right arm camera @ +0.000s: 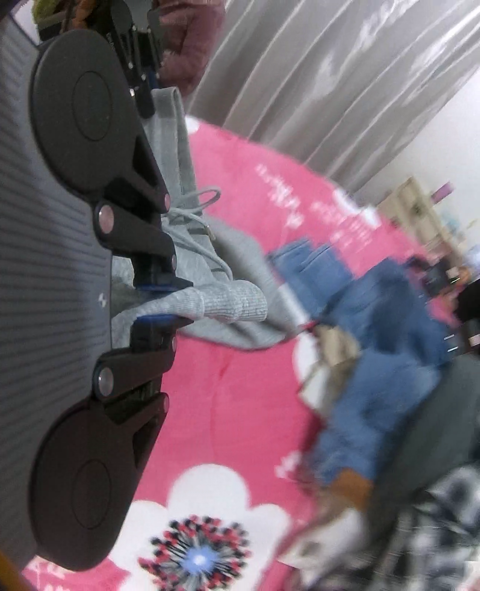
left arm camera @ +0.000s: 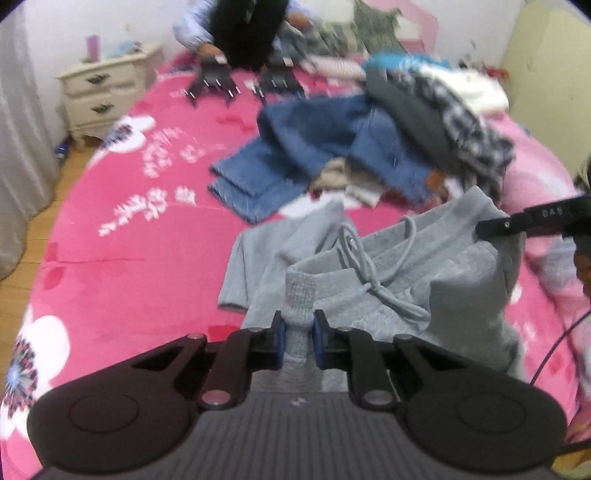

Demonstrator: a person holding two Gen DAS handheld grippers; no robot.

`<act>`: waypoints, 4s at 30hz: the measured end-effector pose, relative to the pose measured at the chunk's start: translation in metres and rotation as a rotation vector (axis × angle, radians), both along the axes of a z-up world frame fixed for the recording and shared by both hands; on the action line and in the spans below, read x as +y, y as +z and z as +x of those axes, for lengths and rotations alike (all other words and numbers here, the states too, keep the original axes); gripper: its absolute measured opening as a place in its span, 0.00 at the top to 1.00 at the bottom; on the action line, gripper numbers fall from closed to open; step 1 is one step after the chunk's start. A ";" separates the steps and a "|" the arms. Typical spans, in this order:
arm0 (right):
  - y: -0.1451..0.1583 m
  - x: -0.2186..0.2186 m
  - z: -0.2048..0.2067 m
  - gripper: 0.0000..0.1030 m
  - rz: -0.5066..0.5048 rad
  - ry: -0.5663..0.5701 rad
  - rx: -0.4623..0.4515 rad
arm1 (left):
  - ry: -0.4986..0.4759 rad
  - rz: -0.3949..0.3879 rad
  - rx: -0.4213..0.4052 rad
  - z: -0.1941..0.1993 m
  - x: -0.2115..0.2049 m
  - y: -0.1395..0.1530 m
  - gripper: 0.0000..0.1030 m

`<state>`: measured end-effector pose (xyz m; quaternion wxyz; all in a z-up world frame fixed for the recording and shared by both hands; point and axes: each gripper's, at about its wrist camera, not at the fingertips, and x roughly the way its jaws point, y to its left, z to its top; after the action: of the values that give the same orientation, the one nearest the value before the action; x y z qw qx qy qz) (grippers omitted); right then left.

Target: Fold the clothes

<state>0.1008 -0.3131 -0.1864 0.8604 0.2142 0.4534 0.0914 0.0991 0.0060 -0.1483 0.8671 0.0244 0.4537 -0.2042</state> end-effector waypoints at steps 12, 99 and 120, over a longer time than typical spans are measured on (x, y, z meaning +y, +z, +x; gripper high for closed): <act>0.162 -0.073 -0.037 0.92 0.042 0.074 -0.530 | 0.223 -0.175 -0.397 -0.111 -0.066 0.209 0.86; -0.030 0.204 0.148 0.34 -0.203 0.454 -0.082 | 0.833 -0.139 0.202 -0.100 0.248 -0.118 0.49; -0.106 0.140 0.198 0.63 -0.569 0.475 0.131 | 0.823 0.064 0.231 -0.089 0.199 -0.120 0.49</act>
<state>0.2986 -0.1733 -0.2928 0.8095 -0.1393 0.5517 0.1447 0.0105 0.2047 -0.2680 0.8186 -0.1548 0.5258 0.1717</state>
